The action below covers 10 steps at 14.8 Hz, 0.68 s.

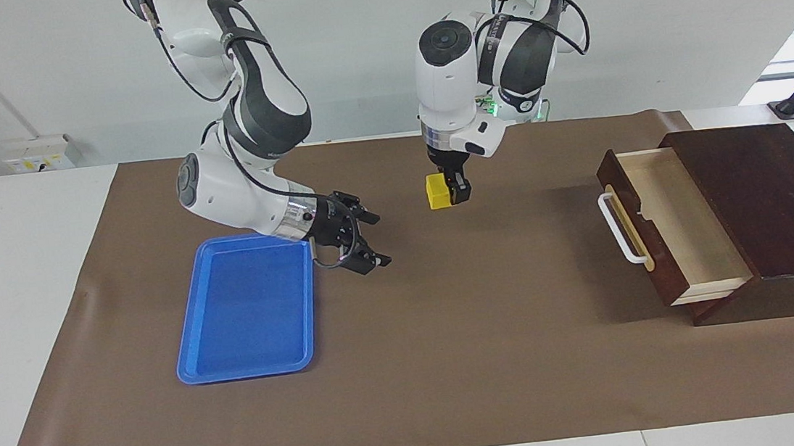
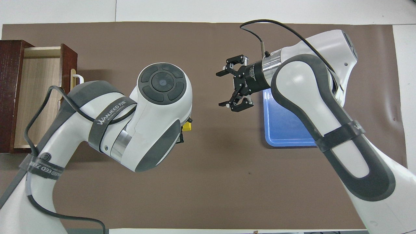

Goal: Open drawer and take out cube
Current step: 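Lift the cube with the left gripper while the right gripper approaches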

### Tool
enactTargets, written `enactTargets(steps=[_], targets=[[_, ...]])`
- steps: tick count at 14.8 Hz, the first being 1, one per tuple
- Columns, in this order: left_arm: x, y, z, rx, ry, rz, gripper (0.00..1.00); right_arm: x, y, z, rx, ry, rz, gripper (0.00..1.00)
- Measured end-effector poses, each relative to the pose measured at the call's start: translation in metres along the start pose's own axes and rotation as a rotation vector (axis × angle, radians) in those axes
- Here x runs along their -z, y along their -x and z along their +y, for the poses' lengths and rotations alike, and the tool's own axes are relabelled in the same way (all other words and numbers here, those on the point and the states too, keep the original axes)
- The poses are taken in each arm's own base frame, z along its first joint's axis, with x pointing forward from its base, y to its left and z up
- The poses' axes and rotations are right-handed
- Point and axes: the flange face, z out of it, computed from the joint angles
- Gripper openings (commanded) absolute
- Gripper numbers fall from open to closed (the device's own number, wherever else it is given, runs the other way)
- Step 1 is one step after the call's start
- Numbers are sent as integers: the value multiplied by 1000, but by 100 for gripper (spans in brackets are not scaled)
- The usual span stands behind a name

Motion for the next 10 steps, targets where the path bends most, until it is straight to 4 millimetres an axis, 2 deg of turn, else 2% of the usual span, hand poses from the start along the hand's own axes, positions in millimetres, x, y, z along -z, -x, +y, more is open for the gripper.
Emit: enactTargets(steps=[4,7,10], targets=[[0,-1,1,3,3,-3,0,-26,16,25,10,47,9,100],[0,-3,4,9,4,-3,0,-33,27,41,12,68,13,100],[0,-3,4,10,5,-4,0,-35,25,49,-8,69,4,100]])
